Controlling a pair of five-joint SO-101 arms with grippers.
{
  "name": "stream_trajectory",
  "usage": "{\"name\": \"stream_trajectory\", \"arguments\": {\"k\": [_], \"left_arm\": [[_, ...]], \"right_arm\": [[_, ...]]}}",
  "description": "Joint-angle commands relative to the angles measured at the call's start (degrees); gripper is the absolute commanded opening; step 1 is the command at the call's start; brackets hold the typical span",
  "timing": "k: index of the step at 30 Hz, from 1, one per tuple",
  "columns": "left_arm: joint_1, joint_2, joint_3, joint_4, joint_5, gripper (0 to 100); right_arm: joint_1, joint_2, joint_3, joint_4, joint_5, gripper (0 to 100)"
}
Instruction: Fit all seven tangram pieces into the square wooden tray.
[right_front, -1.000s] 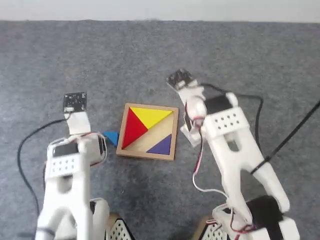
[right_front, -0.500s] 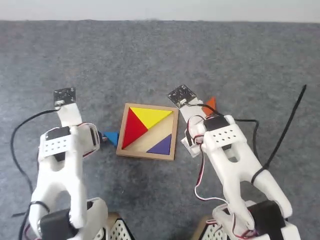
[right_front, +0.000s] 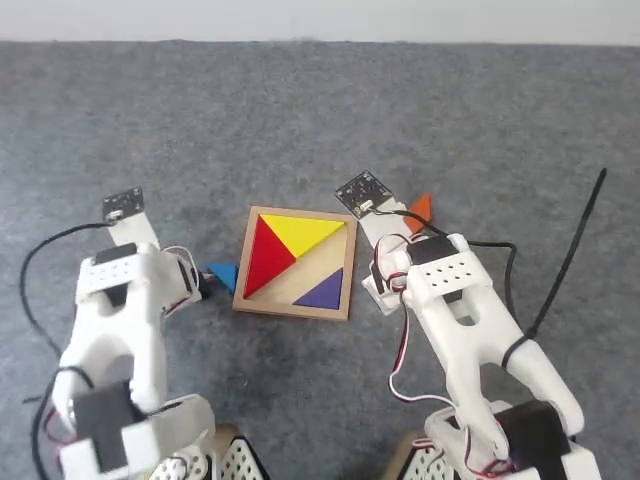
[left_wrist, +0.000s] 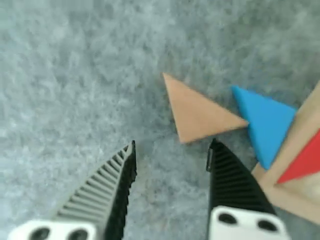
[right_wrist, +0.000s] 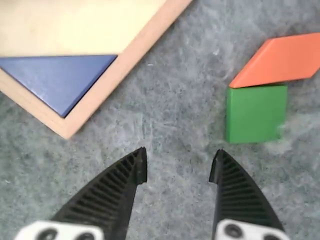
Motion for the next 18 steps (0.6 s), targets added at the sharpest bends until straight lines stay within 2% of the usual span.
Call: {"name": "stream_trajectory", "arguments": {"k": [1,9,14,16,18], "left_arm": [[0.18,3.87,-6.37,-0.26,0.62,18],[1.67,2.37,-7.96,-6.24,0.53,2],[2.46,-0.09,-7.87,-10.64,0.79,1],[2.55,-0.35,-7.87,-13.01,3.16,1],[2.55,-0.79,-8.04,-12.66,3.69,2]], "right_arm": [[0.66,-2.77,-0.35,-0.48,0.26,21.6],[0.75,-2.77,-0.09,-0.4,0.26,21.6],[0.75,-3.21,0.79,-0.48,0.44,21.6],[0.75,-3.21,0.79,-0.4,0.53,21.6],[0.75,-3.21,0.79,-0.4,0.53,21.6]]}}
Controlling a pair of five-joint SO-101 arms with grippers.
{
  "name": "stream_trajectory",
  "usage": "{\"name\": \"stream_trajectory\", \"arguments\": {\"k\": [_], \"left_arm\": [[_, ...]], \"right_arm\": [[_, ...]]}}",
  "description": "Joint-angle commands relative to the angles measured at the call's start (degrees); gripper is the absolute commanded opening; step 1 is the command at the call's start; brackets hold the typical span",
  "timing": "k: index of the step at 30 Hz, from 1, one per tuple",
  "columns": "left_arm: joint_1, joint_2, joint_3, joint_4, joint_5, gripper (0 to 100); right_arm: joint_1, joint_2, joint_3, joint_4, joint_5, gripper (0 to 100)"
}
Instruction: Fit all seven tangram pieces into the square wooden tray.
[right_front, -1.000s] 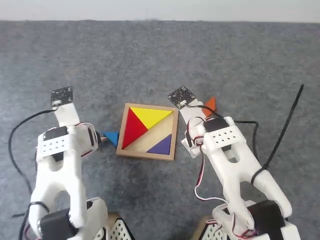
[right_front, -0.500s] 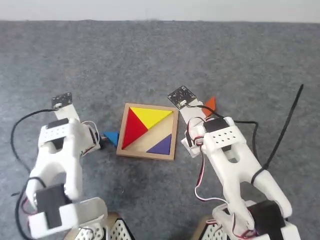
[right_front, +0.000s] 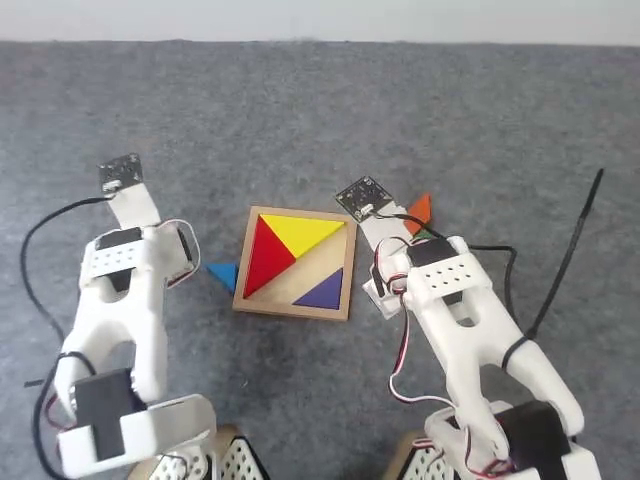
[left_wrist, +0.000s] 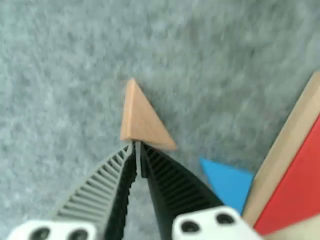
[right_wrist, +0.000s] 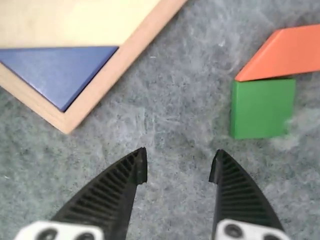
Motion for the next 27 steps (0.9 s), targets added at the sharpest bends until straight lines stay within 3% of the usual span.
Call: {"name": "stream_trajectory", "arguments": {"k": [1,5,8,13,17,21,27], "left_arm": [[0.35,-3.87,-2.68,-0.18,1.93,2],[-1.41,-7.3,-3.12,5.1,6.07,2],[-2.73,-9.58,-3.03,3.43,10.99,8],[-0.62,-9.49,-0.22,4.31,12.48,19],[-6.33,-8.62,0.48,2.81,16.79,25],[-8.09,-2.9,-1.36,0.0,18.99,29],[-8.0,9.93,-13.32,9.93,19.08,28]], "right_arm": [[0.75,-3.12,-0.35,-0.4,0.53,21.6],[0.75,-2.77,-0.26,-0.4,0.62,21.6],[0.75,-2.77,-0.26,-0.4,0.62,21.6],[0.75,-2.68,-0.09,-0.4,0.62,21.6],[0.66,-3.12,0.62,-0.48,0.62,21.6],[0.66,-3.12,0.62,-0.4,0.62,21.6],[0.66,-3.12,0.62,-0.4,0.7,21.6]]}}
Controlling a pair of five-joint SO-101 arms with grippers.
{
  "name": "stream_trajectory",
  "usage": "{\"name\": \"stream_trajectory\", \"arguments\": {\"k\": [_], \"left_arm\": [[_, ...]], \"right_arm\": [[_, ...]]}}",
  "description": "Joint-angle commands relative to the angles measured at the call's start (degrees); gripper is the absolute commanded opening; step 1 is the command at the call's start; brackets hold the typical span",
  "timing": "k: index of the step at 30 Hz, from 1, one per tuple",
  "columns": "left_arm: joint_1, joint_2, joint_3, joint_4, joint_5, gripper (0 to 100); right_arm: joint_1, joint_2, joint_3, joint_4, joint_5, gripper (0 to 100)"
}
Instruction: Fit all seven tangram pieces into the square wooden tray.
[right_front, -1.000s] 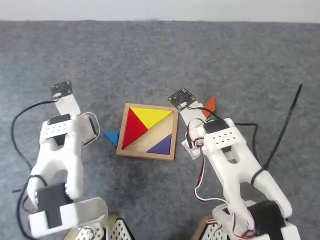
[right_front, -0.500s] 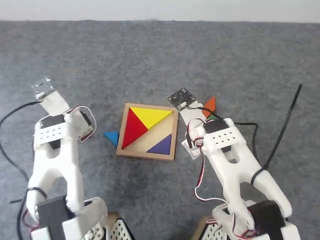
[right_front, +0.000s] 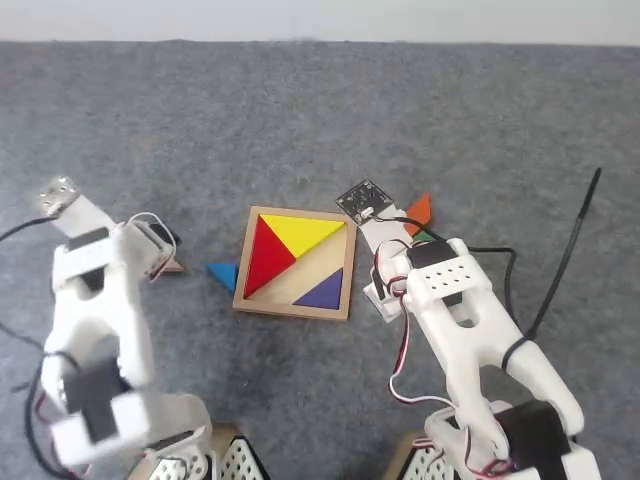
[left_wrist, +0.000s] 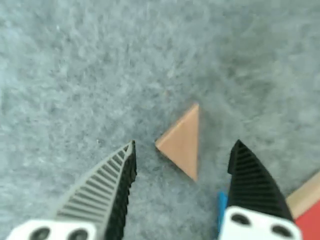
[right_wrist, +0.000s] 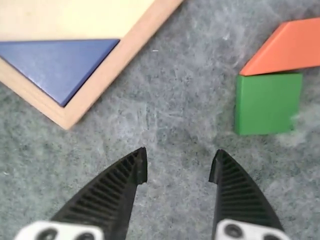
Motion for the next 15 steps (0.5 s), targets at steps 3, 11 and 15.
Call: {"name": "stream_trajectory", "arguments": {"k": [3,11,15], "left_arm": [[1.14,9.23,-11.74,9.05,0.53,28],[2.02,9.49,-12.09,5.8,0.53,28],[2.2,10.11,-12.97,5.8,0.26,24]], "right_arm": [[0.66,-3.12,-0.26,-0.4,0.7,21.6],[0.66,-2.86,-0.18,-0.4,0.7,21.6],[0.66,-2.77,-0.18,-0.4,0.7,21.6]]}}
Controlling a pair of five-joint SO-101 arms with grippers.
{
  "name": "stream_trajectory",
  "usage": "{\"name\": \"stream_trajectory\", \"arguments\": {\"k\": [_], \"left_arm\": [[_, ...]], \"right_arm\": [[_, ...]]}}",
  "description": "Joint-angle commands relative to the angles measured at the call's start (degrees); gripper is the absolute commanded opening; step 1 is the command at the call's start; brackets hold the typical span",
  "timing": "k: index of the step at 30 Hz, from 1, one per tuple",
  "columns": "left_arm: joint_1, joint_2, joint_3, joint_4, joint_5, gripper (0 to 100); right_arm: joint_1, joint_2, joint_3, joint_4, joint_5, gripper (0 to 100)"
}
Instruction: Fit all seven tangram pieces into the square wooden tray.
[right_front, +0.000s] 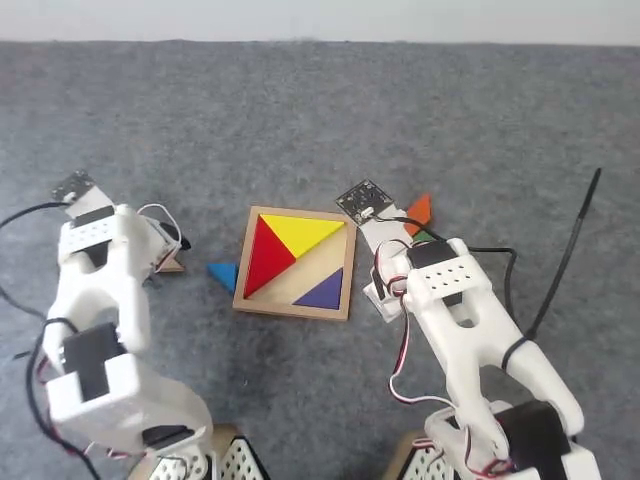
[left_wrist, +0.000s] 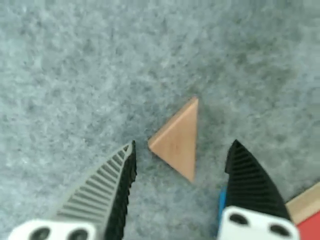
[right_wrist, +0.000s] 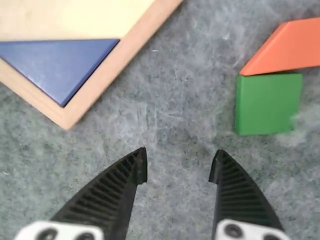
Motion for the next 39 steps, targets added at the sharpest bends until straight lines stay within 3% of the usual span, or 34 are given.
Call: {"name": "stream_trajectory", "arguments": {"k": [1,20,27,33,36,39], "left_arm": [[0.44,0.18,-3.82,-0.97,0.26,24],[0.35,1.32,-4.53,-0.53,2.29,24],[0.26,14.59,-19.47,11.87,3.08,25],[0.26,19.87,-25.54,16.88,2.99,25],[0.26,19.87,-25.36,16.79,2.55,21],[0.26,19.78,-25.36,16.79,0.18,10]], "right_arm": [[0.66,-2.77,-0.18,-0.4,0.7,21.6],[0.66,-2.68,-0.18,-0.4,0.7,21.6],[0.66,-2.68,-0.18,-0.4,0.7,21.6],[0.66,-2.68,-0.18,-0.4,0.7,21.6],[0.66,-2.68,-0.18,-0.4,0.7,21.6],[0.66,-2.68,-0.18,-0.4,0.7,21.6]]}}
